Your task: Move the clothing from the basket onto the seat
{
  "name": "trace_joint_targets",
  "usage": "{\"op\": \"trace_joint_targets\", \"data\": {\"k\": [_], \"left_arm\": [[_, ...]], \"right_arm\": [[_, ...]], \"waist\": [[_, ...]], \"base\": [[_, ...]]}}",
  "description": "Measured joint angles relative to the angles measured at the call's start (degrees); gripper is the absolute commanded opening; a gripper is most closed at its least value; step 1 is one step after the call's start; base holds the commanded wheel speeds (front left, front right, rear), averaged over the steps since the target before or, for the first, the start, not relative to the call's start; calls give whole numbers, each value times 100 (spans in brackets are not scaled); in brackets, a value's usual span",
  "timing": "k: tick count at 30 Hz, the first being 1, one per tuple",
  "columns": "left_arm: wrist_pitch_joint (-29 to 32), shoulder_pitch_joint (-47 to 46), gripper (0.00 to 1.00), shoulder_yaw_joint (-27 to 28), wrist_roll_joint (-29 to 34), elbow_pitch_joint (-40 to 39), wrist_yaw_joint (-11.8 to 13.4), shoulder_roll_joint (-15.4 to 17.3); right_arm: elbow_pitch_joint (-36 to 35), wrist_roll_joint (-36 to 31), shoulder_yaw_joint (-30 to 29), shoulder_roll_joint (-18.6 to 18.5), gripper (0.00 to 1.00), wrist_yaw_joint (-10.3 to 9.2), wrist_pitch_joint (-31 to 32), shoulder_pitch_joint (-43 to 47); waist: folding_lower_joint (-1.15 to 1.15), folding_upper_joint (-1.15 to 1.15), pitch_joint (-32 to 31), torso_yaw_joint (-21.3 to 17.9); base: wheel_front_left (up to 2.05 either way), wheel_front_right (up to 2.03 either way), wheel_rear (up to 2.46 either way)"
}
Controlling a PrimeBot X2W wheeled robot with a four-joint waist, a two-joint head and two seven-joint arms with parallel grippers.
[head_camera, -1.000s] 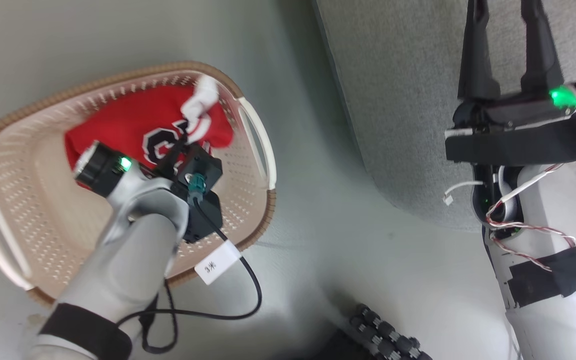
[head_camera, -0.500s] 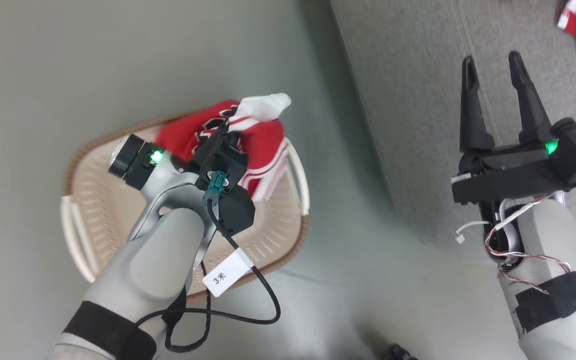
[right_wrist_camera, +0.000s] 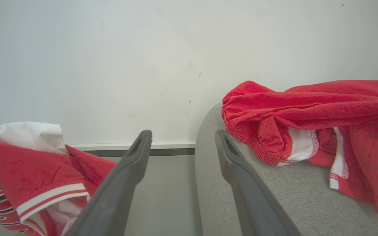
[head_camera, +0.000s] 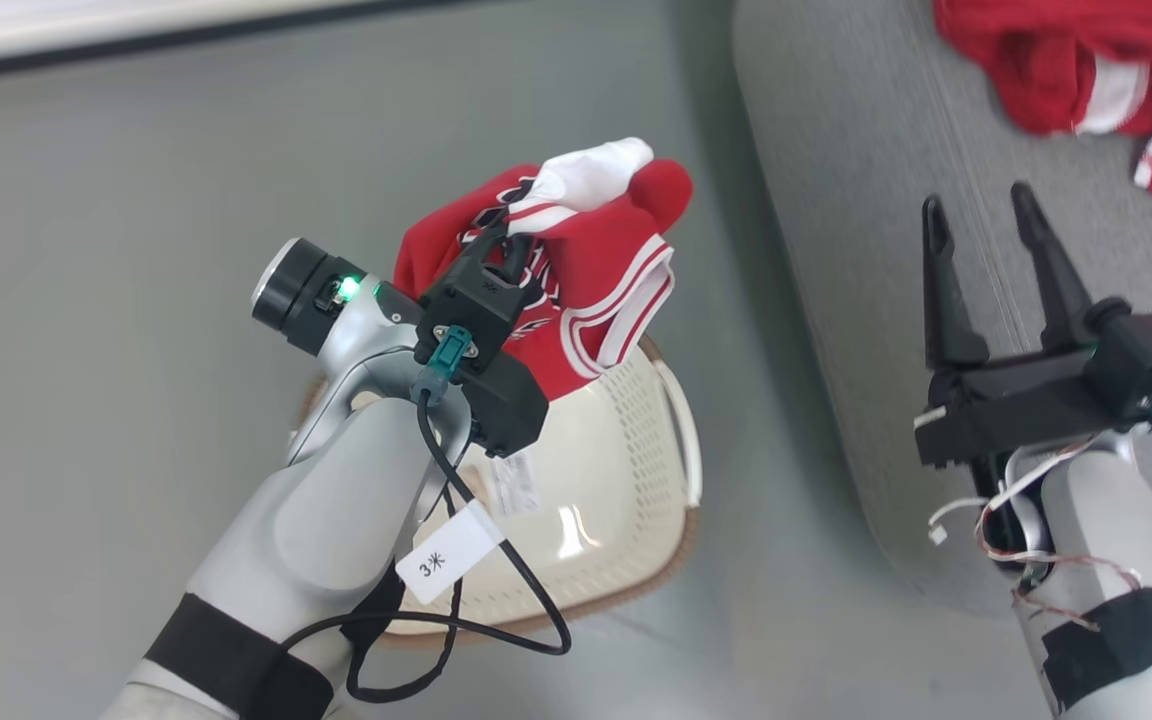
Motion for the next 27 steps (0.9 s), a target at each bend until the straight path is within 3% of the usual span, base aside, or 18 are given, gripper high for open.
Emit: {"op": "trace_joint_targets", "data": {"k": [17,27], "left_arm": [[-30,261,0,11,-394,-428,-272,-36],[-23,805,0,12,-672,-497,-452,-38]], "right_arm": [[159,-93,140,57,100,29,0,637],[420,-96,464,169,100,204,1,1034]], "waist": [[0,0,-1422,674],[0,0,-2409,980]], "base": [[0,0,0],[0,0,0]]}}
